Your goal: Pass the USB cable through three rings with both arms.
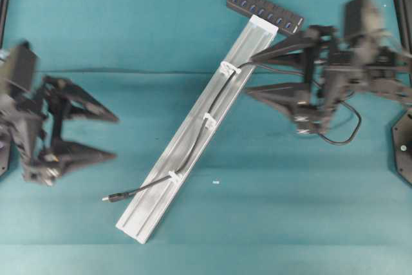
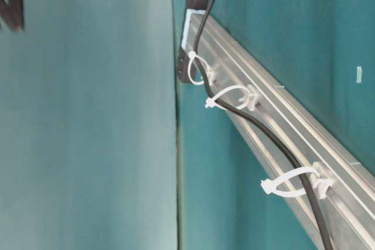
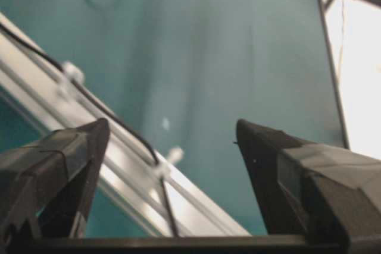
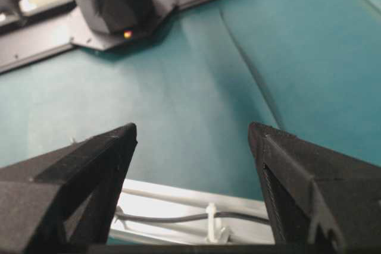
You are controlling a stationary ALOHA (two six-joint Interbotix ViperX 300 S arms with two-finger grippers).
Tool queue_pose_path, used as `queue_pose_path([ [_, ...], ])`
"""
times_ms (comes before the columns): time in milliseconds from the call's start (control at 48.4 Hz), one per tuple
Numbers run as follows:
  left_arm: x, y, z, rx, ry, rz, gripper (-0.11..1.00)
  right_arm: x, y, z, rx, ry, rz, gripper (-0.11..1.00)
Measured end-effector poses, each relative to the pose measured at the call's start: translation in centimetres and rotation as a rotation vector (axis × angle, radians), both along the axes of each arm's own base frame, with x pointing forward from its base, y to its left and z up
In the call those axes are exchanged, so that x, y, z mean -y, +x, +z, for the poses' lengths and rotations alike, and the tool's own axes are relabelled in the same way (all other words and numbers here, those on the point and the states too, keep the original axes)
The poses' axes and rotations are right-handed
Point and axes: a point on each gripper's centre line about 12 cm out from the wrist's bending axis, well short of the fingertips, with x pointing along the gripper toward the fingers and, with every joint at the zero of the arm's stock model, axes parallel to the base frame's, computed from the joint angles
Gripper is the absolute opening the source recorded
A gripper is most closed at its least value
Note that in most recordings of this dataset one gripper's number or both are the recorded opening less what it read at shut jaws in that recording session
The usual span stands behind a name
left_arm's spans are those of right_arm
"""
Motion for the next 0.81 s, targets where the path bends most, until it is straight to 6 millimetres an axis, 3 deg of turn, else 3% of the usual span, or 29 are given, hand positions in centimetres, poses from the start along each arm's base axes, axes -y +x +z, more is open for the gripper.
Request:
queue_pose_path([
  [145, -1.5, -1.0, 1.4, 0.065, 0.067, 0.048, 0.92, -0.3, -1.4, 0.3, 0.006, -0.017, 0.017, 0.82],
  [331, -1.7, -2.2, 2.7, 0.119, 0.130, 0.048, 0.92, -0.9, -2.3, -0.1, -0.040, -0.004, 0.048, 0.82],
  [806, -1.7, -4.5, 5.0, 0.223, 0.144, 0.061, 0.85, -4.0, -2.6, -0.1, -0.048, -0.016, 0.171, 0.82],
])
